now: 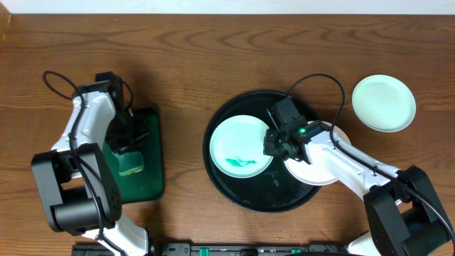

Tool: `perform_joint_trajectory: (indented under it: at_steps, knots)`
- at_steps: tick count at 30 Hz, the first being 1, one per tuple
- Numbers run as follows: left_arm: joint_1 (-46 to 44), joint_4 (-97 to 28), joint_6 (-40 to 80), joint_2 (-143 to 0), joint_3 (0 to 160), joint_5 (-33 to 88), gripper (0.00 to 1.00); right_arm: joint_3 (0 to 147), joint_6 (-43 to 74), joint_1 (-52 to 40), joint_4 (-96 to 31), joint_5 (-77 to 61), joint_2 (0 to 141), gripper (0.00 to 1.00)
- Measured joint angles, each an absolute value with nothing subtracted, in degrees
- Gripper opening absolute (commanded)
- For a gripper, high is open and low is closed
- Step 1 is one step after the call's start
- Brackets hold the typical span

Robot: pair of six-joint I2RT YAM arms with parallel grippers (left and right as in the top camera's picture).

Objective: Clean dirty plates on tray and stack at the side
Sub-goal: 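Hold the pink plate tilted up with the right gripper, then lift the sponge from the basin with the left gripper toward the pink plate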

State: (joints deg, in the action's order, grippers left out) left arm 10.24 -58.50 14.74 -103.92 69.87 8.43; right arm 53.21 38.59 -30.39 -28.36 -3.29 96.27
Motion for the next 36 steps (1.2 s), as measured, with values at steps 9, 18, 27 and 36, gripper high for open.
perform_joint_trajectory:
  at_steps: [9,18,27,36]
  knots:
    - [9.65,-59.16,14.02,-103.92,69.84,6.46,0.63,53.21,37.69,-30.39,-28.18,-3.14,96.27,0.01]
    - [9.65,-55.09,10.37,-103.92,69.84,6.02,0.63,53.21,36.51,-30.39,-27.77,-4.03,96.27,0.01]
    - [9.65,-55.02,8.73,-103.92,69.84,-1.56,0.61,53.21,35.31,-30.35,-27.75,-5.43,96.27,0.01]
    - [9.80,-53.91,8.73,-103.92,69.34,-5.87,0.61,53.21,34.85,-30.35,-27.81,-6.04,96.27,0.01]
